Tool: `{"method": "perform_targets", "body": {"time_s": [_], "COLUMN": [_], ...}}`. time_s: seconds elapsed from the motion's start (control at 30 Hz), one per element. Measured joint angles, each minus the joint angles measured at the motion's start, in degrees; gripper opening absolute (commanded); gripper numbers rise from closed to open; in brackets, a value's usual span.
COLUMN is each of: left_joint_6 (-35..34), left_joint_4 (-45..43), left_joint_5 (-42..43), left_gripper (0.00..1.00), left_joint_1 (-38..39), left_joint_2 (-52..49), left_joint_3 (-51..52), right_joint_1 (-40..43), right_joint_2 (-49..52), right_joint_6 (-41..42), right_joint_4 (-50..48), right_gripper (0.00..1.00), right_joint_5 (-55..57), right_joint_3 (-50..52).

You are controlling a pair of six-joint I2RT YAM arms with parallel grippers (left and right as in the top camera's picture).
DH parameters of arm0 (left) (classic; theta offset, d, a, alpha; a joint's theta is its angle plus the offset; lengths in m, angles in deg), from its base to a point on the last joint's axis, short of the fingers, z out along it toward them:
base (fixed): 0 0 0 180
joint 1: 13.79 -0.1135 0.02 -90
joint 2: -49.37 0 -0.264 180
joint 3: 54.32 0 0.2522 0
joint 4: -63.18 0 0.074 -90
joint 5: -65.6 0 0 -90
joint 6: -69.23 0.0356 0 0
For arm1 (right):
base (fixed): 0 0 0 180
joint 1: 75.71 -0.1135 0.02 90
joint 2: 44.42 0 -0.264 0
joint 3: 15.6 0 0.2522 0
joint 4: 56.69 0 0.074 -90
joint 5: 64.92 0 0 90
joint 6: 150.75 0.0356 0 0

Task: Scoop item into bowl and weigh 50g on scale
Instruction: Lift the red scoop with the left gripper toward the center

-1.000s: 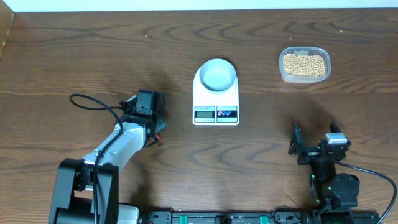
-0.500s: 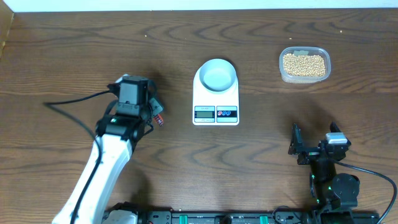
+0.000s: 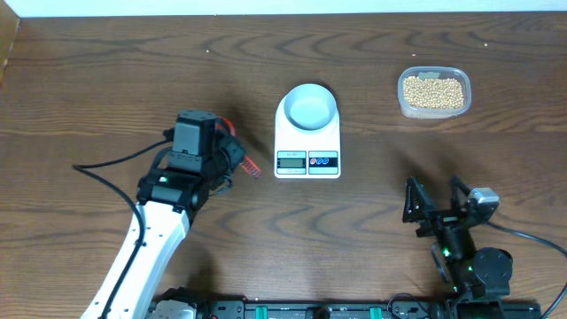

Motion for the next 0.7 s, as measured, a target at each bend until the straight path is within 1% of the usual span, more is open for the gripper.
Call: {"method": "perform_targets", "body": {"time_s": [0.03,0.13,0.27,0.5,0.7], "left_joint_6": [-0.9,-3.69,-7.41,-12.41,-16.96], "left_joint_4": [-0.57,-2.29,-3.28,-3.69,-5.79], "left_joint_5": [0.22,0.5,0.55,1.55,3.1], "left_gripper": [0.07,0.07,0.07,0.07,0.07], "left_joint_1": [0.44,0.9,1.07,1.18,1.22], "left_joint_2": [-0.04,-0.07,-0.07,-0.07,-0.09], "left_joint_3": [0.0,0.0,0.0,0.0,0.0], "right_joint_1": [0.0,0.0,0.0,0.0,0.0], "right_joint_2": [0.0,0.0,0.0,0.0,-0.02], "right_joint_6": [4.02,12.22,18.4,22.03,23.43], "right_joint_4": [-0.09,-0.44,-0.57,-1.88,-12.33], "right_gripper": [0.99,0.99,0.99,0.99,0.99], "right_joint_5": [-1.27,-4.5,-7.17,-16.04,-23.34], "right_joint_3": [0.0,0.0,0.0,0.0,0.02]}}
